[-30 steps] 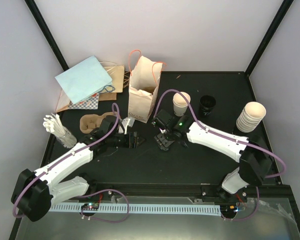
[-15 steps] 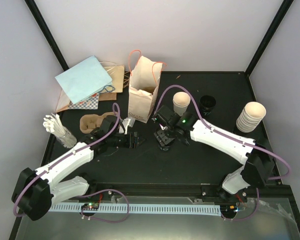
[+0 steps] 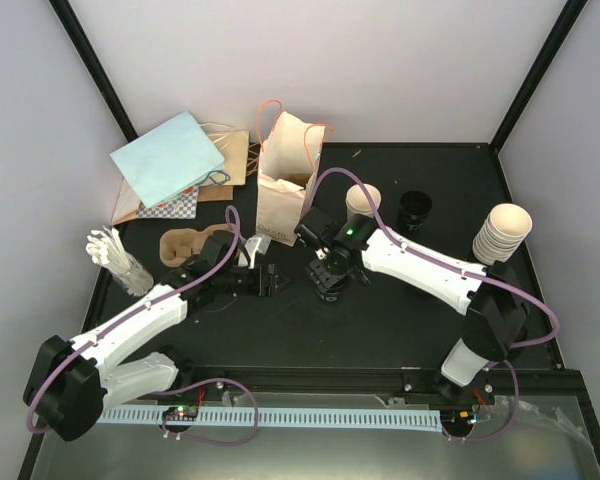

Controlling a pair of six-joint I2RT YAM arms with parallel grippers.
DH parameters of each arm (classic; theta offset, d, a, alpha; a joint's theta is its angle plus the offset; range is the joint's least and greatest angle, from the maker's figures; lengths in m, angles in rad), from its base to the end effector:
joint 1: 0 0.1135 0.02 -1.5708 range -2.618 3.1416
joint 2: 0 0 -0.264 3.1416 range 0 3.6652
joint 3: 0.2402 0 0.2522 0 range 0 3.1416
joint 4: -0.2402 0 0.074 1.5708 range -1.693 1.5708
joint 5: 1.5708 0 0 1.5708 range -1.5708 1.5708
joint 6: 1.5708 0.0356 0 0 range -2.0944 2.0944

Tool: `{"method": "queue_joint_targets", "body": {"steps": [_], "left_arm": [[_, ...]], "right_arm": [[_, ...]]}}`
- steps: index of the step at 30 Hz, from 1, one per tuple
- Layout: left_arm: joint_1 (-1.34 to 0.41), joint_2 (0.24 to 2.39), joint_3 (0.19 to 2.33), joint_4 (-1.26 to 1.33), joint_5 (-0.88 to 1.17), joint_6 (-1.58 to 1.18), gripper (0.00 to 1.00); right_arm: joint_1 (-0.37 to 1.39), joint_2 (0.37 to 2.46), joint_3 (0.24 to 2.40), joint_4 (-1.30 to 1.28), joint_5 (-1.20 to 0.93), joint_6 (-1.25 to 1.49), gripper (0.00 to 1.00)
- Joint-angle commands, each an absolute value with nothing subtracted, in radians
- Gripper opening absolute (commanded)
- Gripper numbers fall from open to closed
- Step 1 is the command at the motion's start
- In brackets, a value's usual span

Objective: Pack the takeout coffee

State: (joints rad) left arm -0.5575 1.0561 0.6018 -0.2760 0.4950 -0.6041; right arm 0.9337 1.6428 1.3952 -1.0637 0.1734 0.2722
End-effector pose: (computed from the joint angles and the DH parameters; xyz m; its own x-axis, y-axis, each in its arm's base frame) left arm 0.1735 -0.1281 0.2194 -0.9009 -0.0273 -0.4331 0.3088 0.6609 -0.6840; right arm 0.1948 0.2529 0.2695 -0.7596 -0.5812 -0.2920 -0.5827 0.8075 -0.0916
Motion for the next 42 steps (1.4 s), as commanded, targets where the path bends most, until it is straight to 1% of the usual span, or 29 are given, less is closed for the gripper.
{"method": "queue_joint_targets", "body": {"steps": [1, 10, 18, 24, 26, 33, 42], "left_arm": [[-0.553, 1.056, 0.638, -0.255, 0.512, -0.591, 0.69], [-0.554, 1.067, 0.640, -0.243, 0.522, -0.595, 0.70], [-0.553, 1.083, 0.640, -0.233, 0.534, -0.595, 0.69], [-0.559, 1.120, 0.634, -0.187, 0.563, -0.613, 0.69], [-0.563, 1.136, 0.636, -0.170, 0.570, -0.620, 0.68], [-0.577, 1.177, 0.643, -0.131, 0.584, -0.633, 0.65], [-0.587, 1.197, 0.647, -0.119, 0.587, -0.638, 0.65]], "right_arm": [[0.937, 1.662, 1.428, -1.096, 0.175, 0.285, 0.74], [0.937, 1.679, 1.438, -1.114, 0.176, 0.289, 0.74], [0.921, 1.642, 1.430, -1.093, 0.169, 0.296, 0.74], [0.886, 1.593, 1.393, -1.038, 0.090, 0.285, 0.74], [0.876, 1.588, 1.381, -1.024, 0.057, 0.279, 0.74], [0.864, 1.602, 1.357, -1.010, 0.041, 0.274, 0.74], [0.862, 1.623, 1.361, -1.023, 0.038, 0.269, 0.74]]}}
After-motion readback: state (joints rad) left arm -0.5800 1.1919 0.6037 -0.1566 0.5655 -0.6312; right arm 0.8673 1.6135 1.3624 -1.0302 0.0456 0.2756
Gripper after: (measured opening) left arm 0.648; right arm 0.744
